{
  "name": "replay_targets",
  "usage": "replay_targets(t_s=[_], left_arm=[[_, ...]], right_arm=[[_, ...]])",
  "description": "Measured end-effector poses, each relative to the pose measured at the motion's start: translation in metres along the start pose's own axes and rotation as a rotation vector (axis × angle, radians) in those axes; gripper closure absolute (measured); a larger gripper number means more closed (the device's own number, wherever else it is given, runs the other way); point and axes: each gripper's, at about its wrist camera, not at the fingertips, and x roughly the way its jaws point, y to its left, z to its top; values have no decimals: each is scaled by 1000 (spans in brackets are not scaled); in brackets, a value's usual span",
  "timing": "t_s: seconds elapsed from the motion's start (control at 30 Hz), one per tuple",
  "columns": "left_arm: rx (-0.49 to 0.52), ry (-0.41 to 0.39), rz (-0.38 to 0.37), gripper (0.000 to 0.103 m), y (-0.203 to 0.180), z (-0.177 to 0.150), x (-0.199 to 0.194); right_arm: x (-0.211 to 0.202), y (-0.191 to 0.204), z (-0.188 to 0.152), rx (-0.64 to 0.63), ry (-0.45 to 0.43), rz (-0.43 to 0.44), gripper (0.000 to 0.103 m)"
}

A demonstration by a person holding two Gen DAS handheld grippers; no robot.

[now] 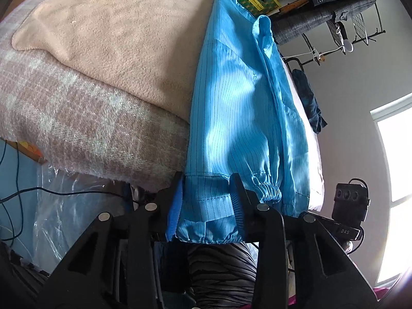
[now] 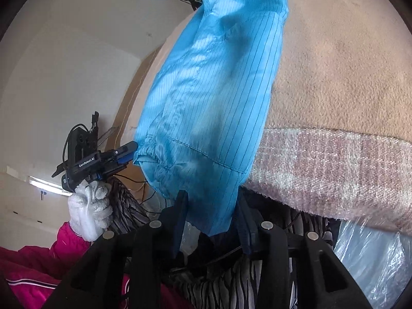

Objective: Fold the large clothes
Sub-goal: 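Grasp the coat hem with both tools and fold it toward the collar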

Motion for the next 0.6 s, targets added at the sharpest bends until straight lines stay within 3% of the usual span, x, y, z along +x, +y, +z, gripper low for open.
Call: replay_targets(t_s=[0.07, 0.2, 0.27, 0.33, 0.6], left_arm=[[3, 20, -7, 69, -1, 0, 1], [17, 54, -35, 94, -4, -2, 3], [25, 59, -41, 97, -8, -1, 4], [23, 51, -57, 98, -12, 0, 1], [-24, 9, -193, 99, -36, 18, -21]], right_arm=[[6, 2, 7, 14, 8, 25, 68], [13, 4, 15, 32, 26, 70, 86], [13, 4, 18, 35, 30, 82, 93], [9, 4, 19, 53, 10, 117, 98], [-17, 3, 30, 103, -80, 240, 99]])
